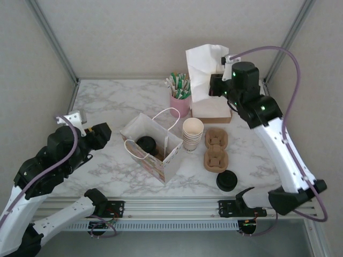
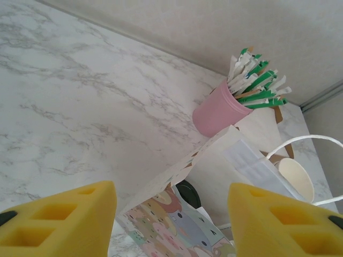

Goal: Pack the takeout coffee

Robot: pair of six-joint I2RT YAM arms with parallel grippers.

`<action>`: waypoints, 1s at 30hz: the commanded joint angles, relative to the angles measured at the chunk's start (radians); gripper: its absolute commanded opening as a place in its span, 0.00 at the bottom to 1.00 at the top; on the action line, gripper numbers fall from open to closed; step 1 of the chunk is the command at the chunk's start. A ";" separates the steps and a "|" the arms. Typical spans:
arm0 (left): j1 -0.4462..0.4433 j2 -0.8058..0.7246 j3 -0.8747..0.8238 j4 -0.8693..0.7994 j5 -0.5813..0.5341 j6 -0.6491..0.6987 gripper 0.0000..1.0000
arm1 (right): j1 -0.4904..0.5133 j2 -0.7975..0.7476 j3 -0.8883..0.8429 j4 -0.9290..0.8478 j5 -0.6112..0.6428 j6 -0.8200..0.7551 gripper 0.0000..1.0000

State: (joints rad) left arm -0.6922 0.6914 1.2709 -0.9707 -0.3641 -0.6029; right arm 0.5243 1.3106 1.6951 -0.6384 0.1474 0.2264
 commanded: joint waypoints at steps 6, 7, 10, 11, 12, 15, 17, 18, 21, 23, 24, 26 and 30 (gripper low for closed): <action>-0.007 -0.057 -0.036 -0.041 0.025 -0.040 0.57 | 0.319 -0.027 0.053 0.001 0.041 0.053 0.00; -0.007 -0.060 -0.039 -0.044 0.026 -0.045 0.57 | 0.353 -0.026 0.057 0.000 0.061 0.045 0.00; -0.007 -0.068 -0.048 -0.053 0.037 -0.065 0.56 | 0.448 -0.020 0.058 -0.005 0.110 0.031 0.00; -0.006 -0.069 -0.049 -0.056 0.040 -0.071 0.56 | 0.477 -0.017 0.058 -0.006 0.118 0.032 0.00; -0.007 -0.070 -0.050 -0.058 0.046 -0.077 0.56 | 0.503 -0.016 0.055 -0.003 0.120 0.039 0.00; -0.007 -0.066 -0.051 -0.066 0.053 -0.090 0.55 | 0.578 -0.005 0.037 0.024 0.123 0.054 0.00; -0.007 -0.064 -0.050 -0.070 0.056 -0.097 0.55 | 0.620 0.009 0.033 0.028 0.156 0.045 0.00; -0.006 -0.063 -0.050 -0.072 0.057 -0.101 0.55 | 0.640 0.016 0.030 0.020 0.187 0.033 0.00; -0.007 -0.062 -0.054 -0.074 0.059 -0.113 0.55 | 0.672 0.032 0.029 -0.014 0.294 -0.004 0.00; -0.007 -0.062 -0.056 -0.075 0.062 -0.120 0.54 | 0.676 0.035 0.030 -0.040 0.365 -0.022 0.00; -0.007 -0.061 -0.056 -0.075 0.062 -0.123 0.54 | 0.676 0.036 0.030 -0.050 0.389 -0.035 0.00; -0.007 -0.059 -0.057 -0.078 0.062 -0.127 0.54 | 0.678 0.035 0.028 -0.070 0.446 -0.067 0.00; -0.006 -0.058 -0.058 -0.080 0.058 -0.133 0.54 | 0.679 0.040 0.016 -0.104 0.520 -0.152 0.00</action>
State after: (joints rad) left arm -0.6922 0.6308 1.2213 -1.0332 -0.3195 -0.7185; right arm 1.1923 1.3521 1.7195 -0.7086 0.5488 0.1558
